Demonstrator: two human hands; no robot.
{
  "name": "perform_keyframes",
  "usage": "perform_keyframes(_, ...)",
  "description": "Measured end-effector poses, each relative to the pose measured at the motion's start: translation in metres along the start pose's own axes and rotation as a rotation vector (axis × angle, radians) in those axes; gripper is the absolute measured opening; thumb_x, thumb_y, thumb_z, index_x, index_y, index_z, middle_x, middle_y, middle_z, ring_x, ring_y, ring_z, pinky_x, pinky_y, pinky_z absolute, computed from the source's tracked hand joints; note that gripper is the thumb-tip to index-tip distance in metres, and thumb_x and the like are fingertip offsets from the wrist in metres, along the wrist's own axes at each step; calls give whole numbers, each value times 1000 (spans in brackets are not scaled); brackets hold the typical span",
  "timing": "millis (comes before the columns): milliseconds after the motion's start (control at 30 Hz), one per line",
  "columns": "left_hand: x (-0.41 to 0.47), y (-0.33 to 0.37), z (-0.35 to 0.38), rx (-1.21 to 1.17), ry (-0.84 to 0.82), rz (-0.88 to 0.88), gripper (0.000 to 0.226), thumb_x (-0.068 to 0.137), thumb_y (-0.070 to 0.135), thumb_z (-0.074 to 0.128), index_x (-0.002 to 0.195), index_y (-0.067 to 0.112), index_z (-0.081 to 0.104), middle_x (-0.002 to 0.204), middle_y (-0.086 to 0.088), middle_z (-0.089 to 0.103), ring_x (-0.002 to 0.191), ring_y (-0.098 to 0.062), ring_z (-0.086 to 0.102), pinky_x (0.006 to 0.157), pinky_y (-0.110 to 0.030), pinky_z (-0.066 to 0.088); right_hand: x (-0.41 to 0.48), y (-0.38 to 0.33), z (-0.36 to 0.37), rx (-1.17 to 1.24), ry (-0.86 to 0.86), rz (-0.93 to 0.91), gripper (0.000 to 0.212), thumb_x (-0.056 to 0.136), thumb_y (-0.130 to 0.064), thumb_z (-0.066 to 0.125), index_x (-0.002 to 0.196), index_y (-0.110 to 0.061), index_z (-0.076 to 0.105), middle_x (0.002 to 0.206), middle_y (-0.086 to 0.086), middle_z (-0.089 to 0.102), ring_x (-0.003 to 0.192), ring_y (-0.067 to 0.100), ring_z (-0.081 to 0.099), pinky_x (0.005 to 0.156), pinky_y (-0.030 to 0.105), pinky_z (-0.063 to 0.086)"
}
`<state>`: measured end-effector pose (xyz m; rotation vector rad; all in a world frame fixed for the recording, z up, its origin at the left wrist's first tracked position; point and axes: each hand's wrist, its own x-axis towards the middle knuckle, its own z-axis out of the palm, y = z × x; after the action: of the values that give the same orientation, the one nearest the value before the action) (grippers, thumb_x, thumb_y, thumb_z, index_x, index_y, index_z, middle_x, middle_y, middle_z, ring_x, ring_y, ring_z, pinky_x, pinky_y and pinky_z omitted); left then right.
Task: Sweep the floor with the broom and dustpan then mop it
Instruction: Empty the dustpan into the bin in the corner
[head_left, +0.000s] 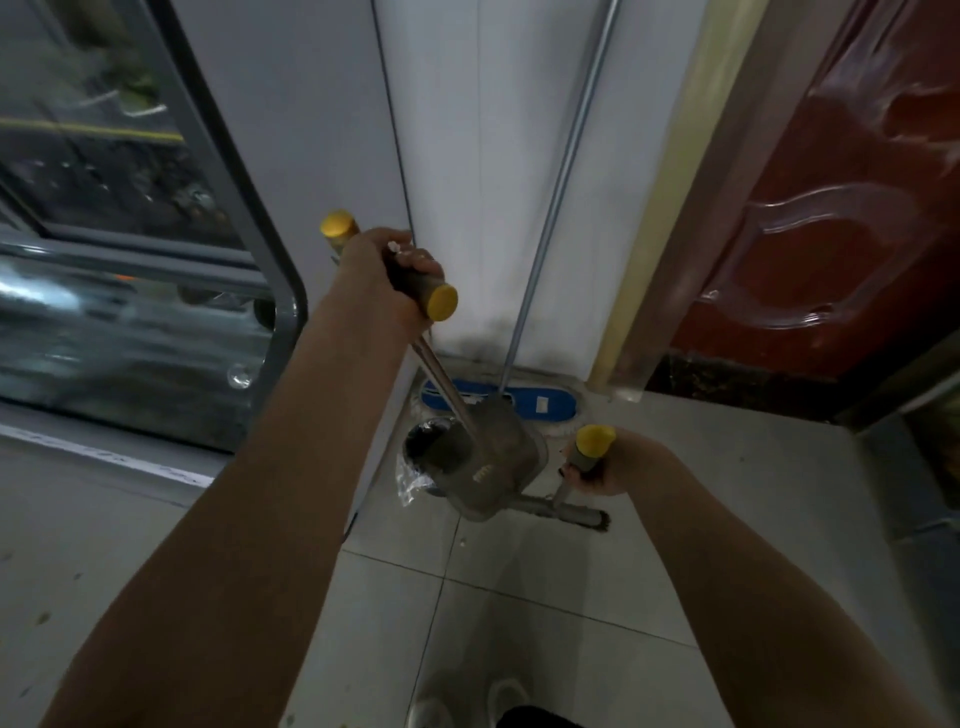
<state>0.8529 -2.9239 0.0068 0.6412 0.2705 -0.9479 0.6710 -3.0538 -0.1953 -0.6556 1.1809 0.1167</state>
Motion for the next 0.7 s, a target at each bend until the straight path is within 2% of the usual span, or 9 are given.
perform_keyframes(100,-4,-1,9,152,-29,-63,35,88,-1,45,55,9,40,35,2,37,25,-6,37,31,-10,35,0,-4,-19,20,22,30,29,101,-14,37,76,-3,46,75,14,45,62,22,45,32,22,47)
perform_keyframes(200,-4,-5,11,358,-64,-149,44,89,1,47,45,5,47,36,4,37,27,-3,37,29,-12,34,6,-3,-37,43,59,57,30,101,-14,38,74,-4,46,73,14,45,61,23,45,32,22,48)
perform_keyframes(333,3,-6,4,628,-71,-351,45,88,7,47,43,8,51,37,7,37,26,-1,35,26,-11,32,19,4,-58,78,83,96,30,100,-15,39,72,-5,44,69,12,43,59,22,45,32,22,47)
perform_keyframes(400,5,-6,-1,795,-74,-463,35,79,8,51,44,9,54,36,7,38,24,0,35,25,-10,31,25,7,-68,103,96,108,31,100,-15,39,72,-5,45,68,11,43,59,21,45,32,22,47)
perform_keyframes(500,12,-8,-15,1106,-46,-548,13,69,9,59,57,9,54,37,5,40,25,-2,35,25,-9,31,33,12,-80,121,132,109,31,100,-15,40,72,-4,46,67,11,44,58,21,45,32,22,47)
perform_keyframes(600,25,-6,-36,1394,-116,-579,10,67,12,63,66,9,53,41,3,43,29,-5,36,28,-12,32,39,18,-88,154,169,97,30,100,-14,40,72,-4,46,69,11,44,55,22,47,31,21,47)
perform_keyframes(700,41,-7,-53,1690,-230,-658,11,70,13,66,65,11,56,43,3,43,33,-7,36,32,-15,31,45,22,-88,203,196,85,31,101,-14,40,72,-2,46,71,12,45,52,22,49,29,21,46)
